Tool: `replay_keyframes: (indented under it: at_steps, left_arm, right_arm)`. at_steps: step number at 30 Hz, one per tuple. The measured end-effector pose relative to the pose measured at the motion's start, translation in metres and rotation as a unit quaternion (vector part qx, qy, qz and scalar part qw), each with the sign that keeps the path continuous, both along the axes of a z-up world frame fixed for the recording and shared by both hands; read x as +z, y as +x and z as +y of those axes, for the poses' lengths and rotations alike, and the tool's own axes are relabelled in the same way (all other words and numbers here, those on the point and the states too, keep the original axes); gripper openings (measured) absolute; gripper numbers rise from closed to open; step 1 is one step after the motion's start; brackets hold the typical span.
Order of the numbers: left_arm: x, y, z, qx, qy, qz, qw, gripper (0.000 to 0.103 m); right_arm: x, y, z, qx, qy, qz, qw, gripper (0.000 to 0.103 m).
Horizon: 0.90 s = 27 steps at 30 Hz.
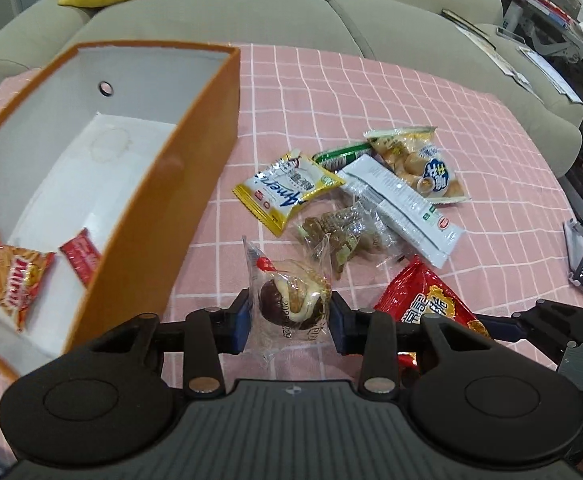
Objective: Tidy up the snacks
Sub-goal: 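Carry both snacks over the shoebox and open both tools to drop them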
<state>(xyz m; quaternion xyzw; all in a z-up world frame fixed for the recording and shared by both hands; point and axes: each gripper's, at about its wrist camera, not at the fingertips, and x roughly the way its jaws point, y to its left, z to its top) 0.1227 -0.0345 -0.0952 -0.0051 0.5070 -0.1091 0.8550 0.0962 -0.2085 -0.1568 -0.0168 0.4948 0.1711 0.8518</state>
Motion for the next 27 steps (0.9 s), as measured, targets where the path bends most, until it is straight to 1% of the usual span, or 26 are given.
replay_keyframes:
  at_steps: [4, 8, 13, 16, 18, 20, 22, 24, 27]
  left_arm:
    - [0.018, -0.01, 0.004, -0.001, -0.005, -0.019, 0.9998, 0.044]
    - [0.037, -0.017, 0.011, 0.004, -0.006, -0.033, 0.9994, 0.044]
    - [0.066, -0.02, 0.035, 0.02, -0.017, -0.065, 0.9975, 0.044]
    - [0.08, -0.017, 0.058, 0.042, -0.01, -0.077, 0.9961, 0.044]
    - [0.086, -0.012, 0.076, 0.056, -0.005, -0.077, 0.9955, 0.044]
    - [0.088, -0.007, 0.095, 0.069, -0.005, -0.069, 0.9953, 0.044]
    - [0.087, -0.001, 0.109, 0.077, 0.004, -0.059, 0.9953, 0.044]
    - [0.085, 0.004, 0.121, 0.081, 0.019, -0.046, 0.9955, 0.044]
    - [0.079, 0.016, 0.135, 0.08, 0.022, -0.02, 0.9963, 0.044]
  right_arm:
    - [0.02, -0.006, -0.003, -0.018, 0.014, -0.02, 1.0, 0.071]
    - [0.043, -0.006, -0.001, -0.022, 0.026, -0.045, 0.998, 0.071]
    - [0.072, 0.007, 0.02, -0.007, 0.031, -0.078, 0.996, 0.071]
    - [0.091, 0.02, 0.041, 0.015, 0.035, -0.1, 0.994, 0.071]
    - [0.101, 0.029, 0.058, 0.032, 0.037, -0.113, 0.992, 0.071]
    - [0.111, 0.04, 0.078, 0.052, 0.036, -0.128, 0.99, 0.071]
    - [0.12, 0.051, 0.097, 0.067, 0.039, -0.14, 0.987, 0.071]
    - [0.126, 0.066, 0.115, 0.076, 0.043, -0.145, 0.986, 0.071]
    - [0.131, 0.087, 0.138, 0.096, 0.045, -0.143, 0.984, 0.071]
